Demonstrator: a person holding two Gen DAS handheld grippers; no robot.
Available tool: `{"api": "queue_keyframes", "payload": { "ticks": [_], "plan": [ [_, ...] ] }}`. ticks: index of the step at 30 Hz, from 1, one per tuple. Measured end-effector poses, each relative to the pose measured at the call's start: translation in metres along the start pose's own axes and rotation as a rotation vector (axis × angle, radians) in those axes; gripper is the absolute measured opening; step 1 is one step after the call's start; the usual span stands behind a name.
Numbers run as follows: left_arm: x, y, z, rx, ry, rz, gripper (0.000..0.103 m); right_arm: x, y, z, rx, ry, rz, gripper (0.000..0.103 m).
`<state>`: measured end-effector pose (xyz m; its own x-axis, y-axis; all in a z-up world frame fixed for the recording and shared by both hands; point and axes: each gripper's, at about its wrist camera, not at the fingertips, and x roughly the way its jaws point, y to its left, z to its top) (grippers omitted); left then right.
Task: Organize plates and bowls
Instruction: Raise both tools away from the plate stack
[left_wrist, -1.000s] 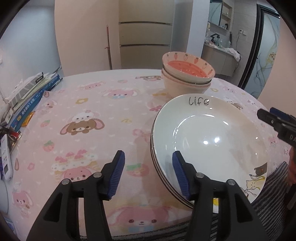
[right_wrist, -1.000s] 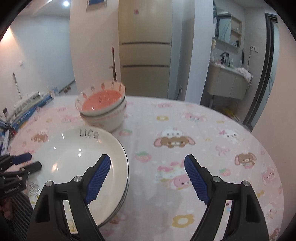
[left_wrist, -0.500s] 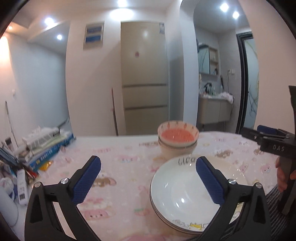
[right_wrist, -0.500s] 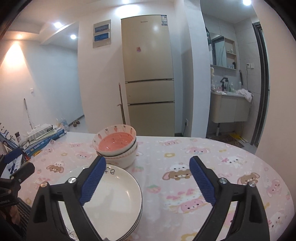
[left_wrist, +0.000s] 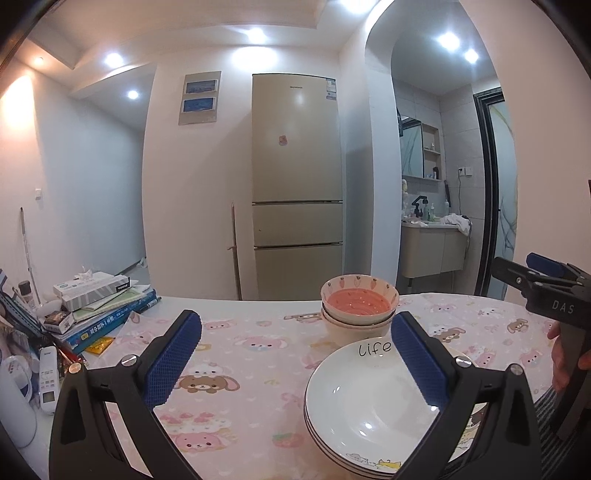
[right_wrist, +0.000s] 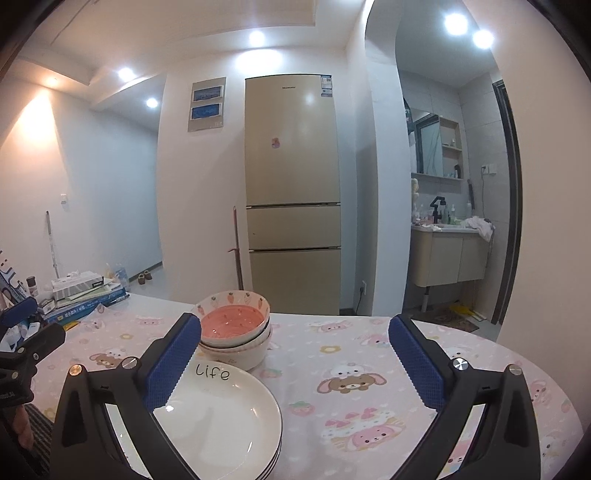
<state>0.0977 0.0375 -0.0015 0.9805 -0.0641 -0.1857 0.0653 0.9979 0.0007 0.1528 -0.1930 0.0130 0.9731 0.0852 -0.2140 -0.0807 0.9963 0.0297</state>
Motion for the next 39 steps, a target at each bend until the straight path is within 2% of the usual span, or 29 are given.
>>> {"api": "queue_keyframes", "payload": {
  "ticks": [6,11,19,23,25,28,31,34,39],
  "plan": [
    [-0.013,-0.003,0.007,0.02,-0.026,-0.012,0.102,-0.004,-0.004,0.003,0.013,-0.015,0.004,0.103],
    [-0.038,-0.01,0.031,0.052,-0.094,0.027,0.102,-0.016,-0.008,0.014,0.044,-0.05,0.016,0.103],
    [-0.06,-0.029,0.077,0.094,-0.21,0.04,0.102,-0.041,-0.008,0.058,0.077,-0.13,0.065,0.103],
    [-0.055,-0.037,0.107,0.087,-0.235,0.023,0.102,-0.047,-0.01,0.091,0.08,-0.174,0.039,0.103],
    [-0.05,-0.039,0.122,0.092,-0.228,0.023,0.102,-0.049,-0.015,0.111,0.119,-0.205,0.023,0.103],
    [-0.044,-0.039,0.15,0.081,-0.263,0.028,0.102,-0.057,-0.025,0.141,0.229,-0.269,-0.022,0.103],
    [-0.041,-0.036,0.173,0.059,-0.293,0.03,0.102,-0.053,-0.032,0.167,0.289,-0.275,0.009,0.103],
    [-0.037,-0.031,0.19,0.039,-0.318,0.041,0.103,-0.041,-0.032,0.186,0.283,-0.255,0.039,0.103],
    [-0.019,-0.026,0.201,0.027,-0.33,0.061,0.103,-0.019,-0.026,0.196,0.269,-0.26,0.052,0.103]
  ]
}}
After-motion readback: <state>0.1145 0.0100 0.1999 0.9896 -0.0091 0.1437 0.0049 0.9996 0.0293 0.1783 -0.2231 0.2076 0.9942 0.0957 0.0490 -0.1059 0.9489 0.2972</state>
